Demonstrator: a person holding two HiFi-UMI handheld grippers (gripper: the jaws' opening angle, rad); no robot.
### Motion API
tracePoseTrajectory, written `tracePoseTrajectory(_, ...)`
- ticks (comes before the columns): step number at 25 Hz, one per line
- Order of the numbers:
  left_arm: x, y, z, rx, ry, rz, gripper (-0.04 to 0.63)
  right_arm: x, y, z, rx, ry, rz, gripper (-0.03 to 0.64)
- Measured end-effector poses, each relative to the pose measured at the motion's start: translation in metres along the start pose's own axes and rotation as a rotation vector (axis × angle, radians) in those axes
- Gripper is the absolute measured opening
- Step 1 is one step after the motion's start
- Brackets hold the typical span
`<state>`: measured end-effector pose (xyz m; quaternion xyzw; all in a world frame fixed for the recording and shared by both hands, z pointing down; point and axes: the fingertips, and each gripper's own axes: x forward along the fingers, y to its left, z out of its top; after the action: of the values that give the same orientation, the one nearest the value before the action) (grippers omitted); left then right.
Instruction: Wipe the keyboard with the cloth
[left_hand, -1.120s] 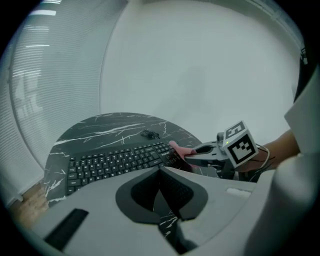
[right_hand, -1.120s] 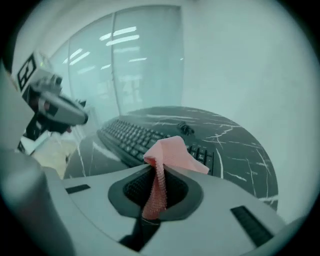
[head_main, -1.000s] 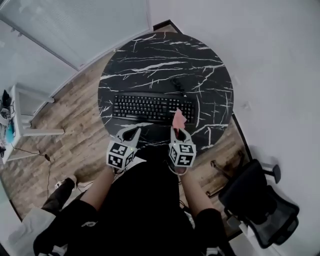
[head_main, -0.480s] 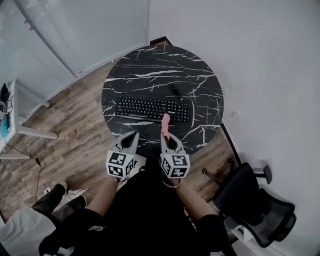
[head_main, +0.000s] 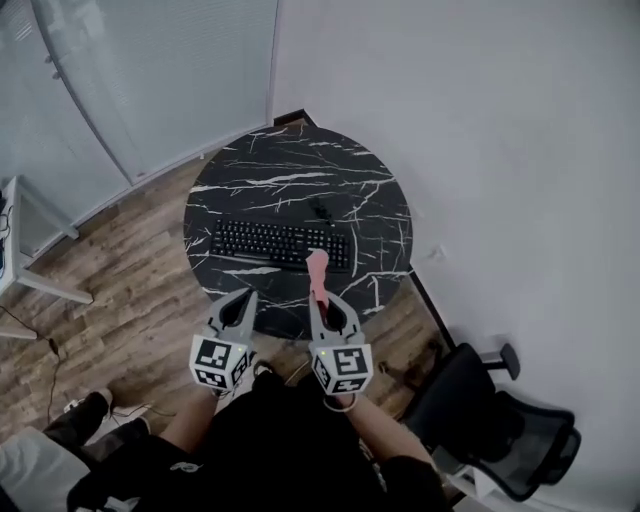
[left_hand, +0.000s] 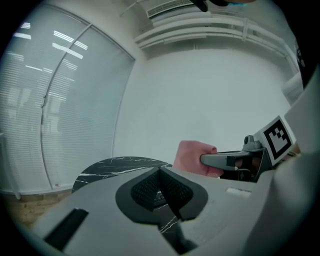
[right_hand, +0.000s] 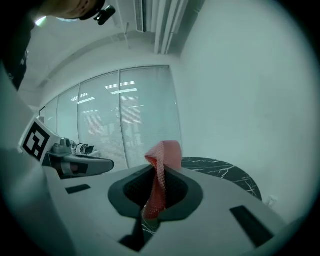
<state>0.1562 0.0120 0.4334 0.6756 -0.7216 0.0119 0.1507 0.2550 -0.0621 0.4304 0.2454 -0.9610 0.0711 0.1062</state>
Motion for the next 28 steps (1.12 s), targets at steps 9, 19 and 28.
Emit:
tracePoseTrajectory(9,-0.004,-0.031,0.049,0.05,-0.112,0.05,-0.002,-0.028,-0.02,0.057,-0.114,-0.09,0.019,0.008)
tracePoseTrajectory(19,0.014,-0.093,0.065,0.046,-0.153,0.09,-0.002,-0.064,-0.062,0.085,-0.133,-0.167,0.068,0.006)
tracePoseTrajectory(28,0.015,-0.131,0.07,0.081,-0.16,0.122,-0.002,-0.088,-0.071,0.09,-0.16,-0.211,0.123,0.007)
